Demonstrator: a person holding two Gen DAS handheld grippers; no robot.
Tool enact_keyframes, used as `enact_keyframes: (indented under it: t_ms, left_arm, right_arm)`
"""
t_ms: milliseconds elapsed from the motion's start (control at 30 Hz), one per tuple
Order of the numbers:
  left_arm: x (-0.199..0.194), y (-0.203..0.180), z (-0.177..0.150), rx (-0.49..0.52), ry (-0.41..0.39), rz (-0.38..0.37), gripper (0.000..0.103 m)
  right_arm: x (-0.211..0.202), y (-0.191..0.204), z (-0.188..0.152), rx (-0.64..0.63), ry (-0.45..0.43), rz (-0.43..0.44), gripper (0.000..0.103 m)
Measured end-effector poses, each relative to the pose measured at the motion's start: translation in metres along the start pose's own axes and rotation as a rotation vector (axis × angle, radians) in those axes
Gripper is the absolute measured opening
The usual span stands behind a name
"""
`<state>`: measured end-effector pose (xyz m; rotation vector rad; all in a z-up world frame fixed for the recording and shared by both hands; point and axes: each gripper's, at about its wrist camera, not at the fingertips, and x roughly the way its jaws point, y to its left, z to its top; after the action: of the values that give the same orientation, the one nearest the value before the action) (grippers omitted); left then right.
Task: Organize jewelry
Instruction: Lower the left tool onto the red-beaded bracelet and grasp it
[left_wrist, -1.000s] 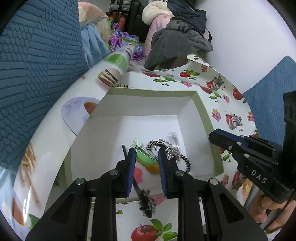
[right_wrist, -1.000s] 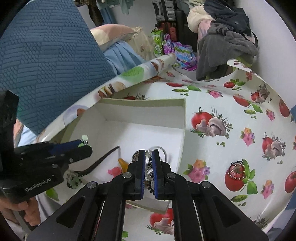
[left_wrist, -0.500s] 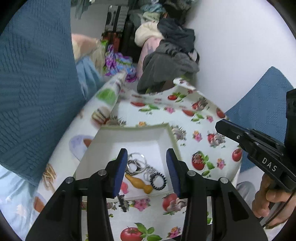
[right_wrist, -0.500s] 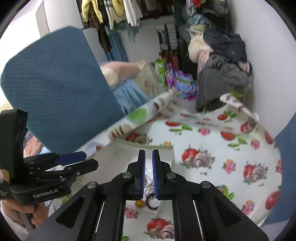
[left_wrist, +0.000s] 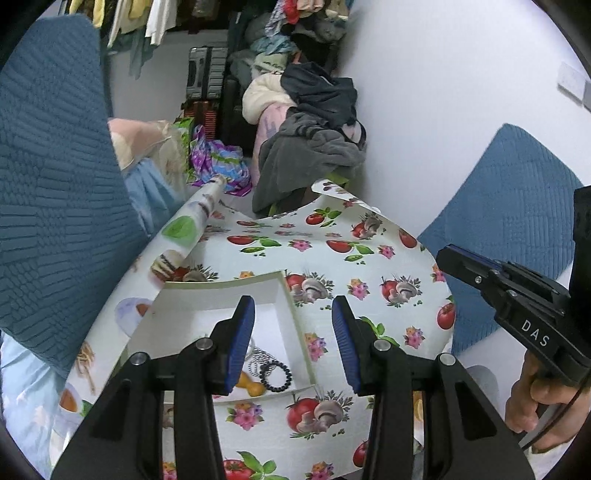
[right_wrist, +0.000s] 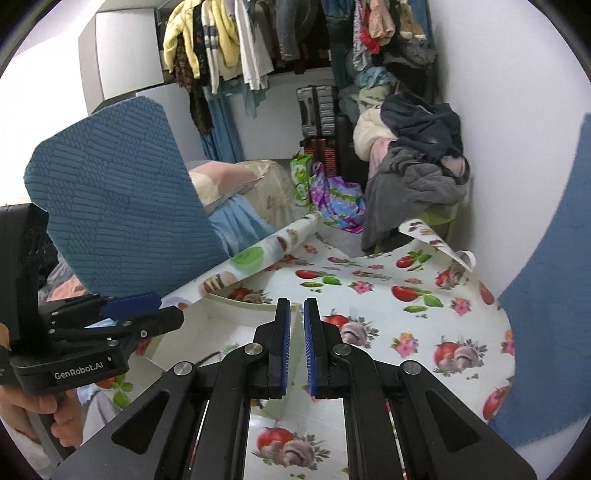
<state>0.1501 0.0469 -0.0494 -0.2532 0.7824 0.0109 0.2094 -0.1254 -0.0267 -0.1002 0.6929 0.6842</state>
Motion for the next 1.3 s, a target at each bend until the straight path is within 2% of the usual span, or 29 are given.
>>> enact_keyframes:
  t_ms: [167,400,700,933,1167,1300]
  left_arm:
    - [0.014,-0.021,-0.015,0.018,0.016,-0.013,0.044]
    - [0.046,-0.046,-0.044,0.002,0.06,-0.072,0.044]
    - [0.099,-0.076,-0.079,-0.021,0.141,-0.149,0.044]
    - [0.145,-0.092,-0.089,-0.011,0.186,-0.15,0.039]
    - [0.2,-0.104,-0.092,0.005,0.227,-0.109,0.033]
    - [0.229,-0.102,-0.095,-0.019,0.259,-0.079,0.028]
  right_arm:
    - [-0.008,-0.026,-0.024,0.035,-0.006,-0.034,0.006]
    - [-0.001,-0.069,-0.072,0.088,0.031,-0.06,0.007]
    - [0.033,-0.122,-0.135,0.173,0.114,-0.084,0.007]
    - [0.068,-0.15,-0.156,0.228,0.157,-0.054,0.007]
    - [0.095,-0.163,-0.162,0.229,0.193,-0.03,0.007]
    - [0.107,-0.173,-0.164,0.246,0.196,-0.018,0.007]
